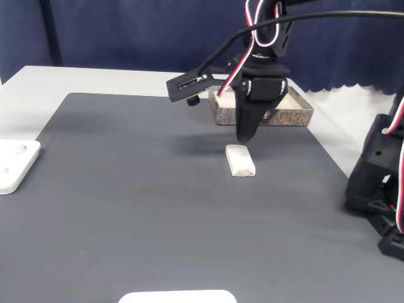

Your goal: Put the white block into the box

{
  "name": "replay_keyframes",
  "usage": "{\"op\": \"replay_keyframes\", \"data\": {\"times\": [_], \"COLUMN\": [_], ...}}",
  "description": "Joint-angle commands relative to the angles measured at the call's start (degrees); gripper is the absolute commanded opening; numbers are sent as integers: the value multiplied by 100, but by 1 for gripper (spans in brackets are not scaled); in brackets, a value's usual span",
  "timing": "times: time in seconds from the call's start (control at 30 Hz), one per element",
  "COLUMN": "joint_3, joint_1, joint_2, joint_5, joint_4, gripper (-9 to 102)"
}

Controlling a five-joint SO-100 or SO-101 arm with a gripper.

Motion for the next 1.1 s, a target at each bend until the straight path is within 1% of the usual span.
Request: {"op": "replay_keyframes", "data": {"times": [0.0,0.07,0.2,0.23,0.57,0.63,0.8,0.87,1.07], "joint_3": [-264,-255,-202,-202,-202,-220,-264,-272,-246], "joint_1": [97,132,167,185,264,281,290,272,272], "joint_2": [79,114,193,202,308,325,387,396,387], "joint_5": [1099,1485,2733,2918,3094,3788,6354,7128,8086], "joint_4": [-62,-62,-70,-70,132,132,70,26,-343], "gripper": [-1,-1,-2,-2,-2,-2,-2,-2,0]}}
